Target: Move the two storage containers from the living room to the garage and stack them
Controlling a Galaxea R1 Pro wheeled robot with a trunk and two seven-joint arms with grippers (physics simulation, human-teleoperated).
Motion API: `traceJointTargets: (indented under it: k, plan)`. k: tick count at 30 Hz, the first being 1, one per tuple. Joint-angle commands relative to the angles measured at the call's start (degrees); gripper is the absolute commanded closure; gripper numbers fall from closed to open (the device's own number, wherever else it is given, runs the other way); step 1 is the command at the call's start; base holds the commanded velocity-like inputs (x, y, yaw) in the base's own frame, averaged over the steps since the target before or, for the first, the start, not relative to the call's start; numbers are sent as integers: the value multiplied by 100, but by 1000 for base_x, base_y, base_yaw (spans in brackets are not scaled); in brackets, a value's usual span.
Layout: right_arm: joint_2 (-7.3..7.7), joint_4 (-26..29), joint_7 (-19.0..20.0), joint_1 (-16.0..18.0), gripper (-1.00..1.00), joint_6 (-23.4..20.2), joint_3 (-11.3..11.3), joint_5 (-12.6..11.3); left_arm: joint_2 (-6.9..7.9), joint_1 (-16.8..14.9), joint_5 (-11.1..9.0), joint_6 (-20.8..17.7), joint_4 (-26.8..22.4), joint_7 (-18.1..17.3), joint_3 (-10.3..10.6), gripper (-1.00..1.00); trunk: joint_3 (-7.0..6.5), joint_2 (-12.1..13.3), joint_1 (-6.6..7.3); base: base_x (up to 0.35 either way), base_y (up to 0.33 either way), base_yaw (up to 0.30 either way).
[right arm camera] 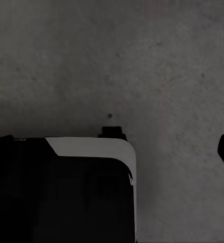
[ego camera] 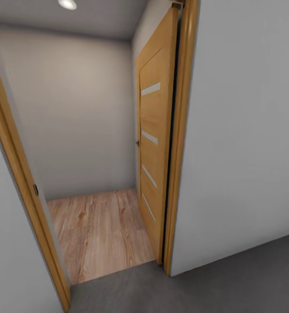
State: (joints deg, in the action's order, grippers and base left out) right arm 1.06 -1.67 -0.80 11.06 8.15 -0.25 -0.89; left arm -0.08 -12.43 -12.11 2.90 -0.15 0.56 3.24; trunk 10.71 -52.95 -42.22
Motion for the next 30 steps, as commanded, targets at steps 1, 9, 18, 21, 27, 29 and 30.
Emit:
traceJointTargets:
  k: [1,9,18,21,27,29,30]
  plan:
    - [0,-18,-8,9,-100,37,-1,-10,-1,-5,-46,18,6,6,36,-100,8,-5,-4,323,0,269]
    - [0,-18,-8,9,-100,37,-8,-17,-1,-5,-46,18,6,6,36,-100,8,-5,-4,322,0,269]
    - [22,-18,-5,10,-100,28,-2,-24,-1,-5,-46,18,6,6,36,-100,8,-5,-4,322,0,89]
    - [34,-18,-6,10,-100,32,4,-13,-1,-5,-46,18,6,6,36,-100,8,-5,-4,322,0,5]
    - [32,-18,0,10,-100,37,7,4,-1,-5,-46,18,6,6,36,-100,8,-5,-4,322,0,1]
    - [39,-18,0,10,-100,26,12,20,-1,-5,-46,18,6,6,36,-100,8,-5,-4,322,0,0]
    - [38,-18,0,10,-100,25,13,22,-1,-5,-46,18,6,6,36,-100,8,-5,-4,322,0,0]
